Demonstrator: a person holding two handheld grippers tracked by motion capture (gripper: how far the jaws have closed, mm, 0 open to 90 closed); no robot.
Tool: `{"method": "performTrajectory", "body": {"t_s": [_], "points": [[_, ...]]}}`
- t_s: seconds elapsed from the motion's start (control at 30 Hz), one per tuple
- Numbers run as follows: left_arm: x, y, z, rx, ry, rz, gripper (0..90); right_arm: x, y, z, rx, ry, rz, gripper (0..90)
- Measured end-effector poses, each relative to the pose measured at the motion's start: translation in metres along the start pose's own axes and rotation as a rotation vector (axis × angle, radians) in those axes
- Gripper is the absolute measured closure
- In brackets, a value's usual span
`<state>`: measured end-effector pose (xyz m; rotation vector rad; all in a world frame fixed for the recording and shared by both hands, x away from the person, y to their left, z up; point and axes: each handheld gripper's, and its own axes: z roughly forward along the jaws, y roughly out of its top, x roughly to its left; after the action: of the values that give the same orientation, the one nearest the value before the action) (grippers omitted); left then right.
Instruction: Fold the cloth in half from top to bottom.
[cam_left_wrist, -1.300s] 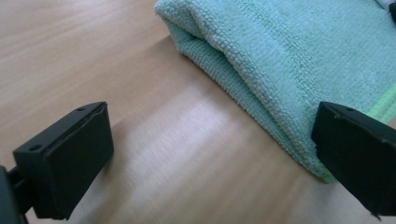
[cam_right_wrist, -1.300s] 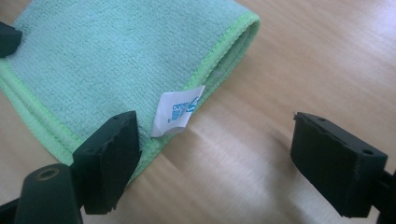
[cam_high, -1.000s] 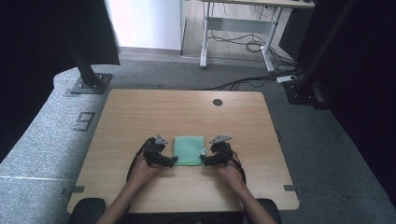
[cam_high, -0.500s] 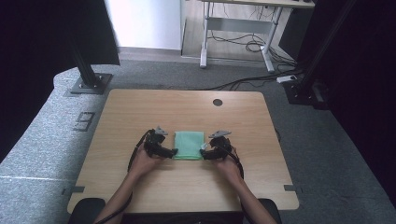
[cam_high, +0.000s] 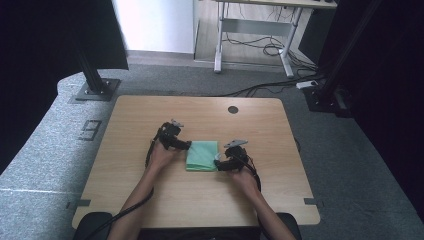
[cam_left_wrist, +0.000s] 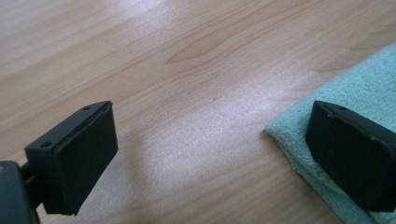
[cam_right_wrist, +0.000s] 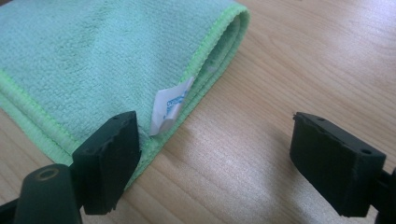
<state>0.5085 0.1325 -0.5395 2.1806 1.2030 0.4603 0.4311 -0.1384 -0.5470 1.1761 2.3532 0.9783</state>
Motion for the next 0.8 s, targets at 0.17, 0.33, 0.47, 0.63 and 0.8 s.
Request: {"method": "performTrajectory", "body": {"t_s": [0.17,0.33,0.47,0.63,0.8], "points": [[0.007,0.005,0.007,-0.004,0.015,-0.010,0.9,-0.002,0.005,0.004,-0.007,-0.020,-0.007,15.8],[0.006,0.008,0.000,-0.041,-0.012,0.003,2.6,-0.004,0.010,0.009,-0.003,-0.024,0.003,15.8],[0.003,0.004,-0.015,-0.075,-0.065,0.007,2.4,-0.006,0.010,0.006,-0.019,0.011,-0.002,18.2],[-0.002,-0.005,-0.040,-0.096,-0.110,0.050,2.1,-0.009,0.016,-0.009,-0.065,0.047,0.008,15.8],[-0.010,-0.013,-0.066,-0.108,-0.134,0.099,1.6,-0.010,0.018,-0.024,-0.053,0.056,-0.017,13.1]]}}
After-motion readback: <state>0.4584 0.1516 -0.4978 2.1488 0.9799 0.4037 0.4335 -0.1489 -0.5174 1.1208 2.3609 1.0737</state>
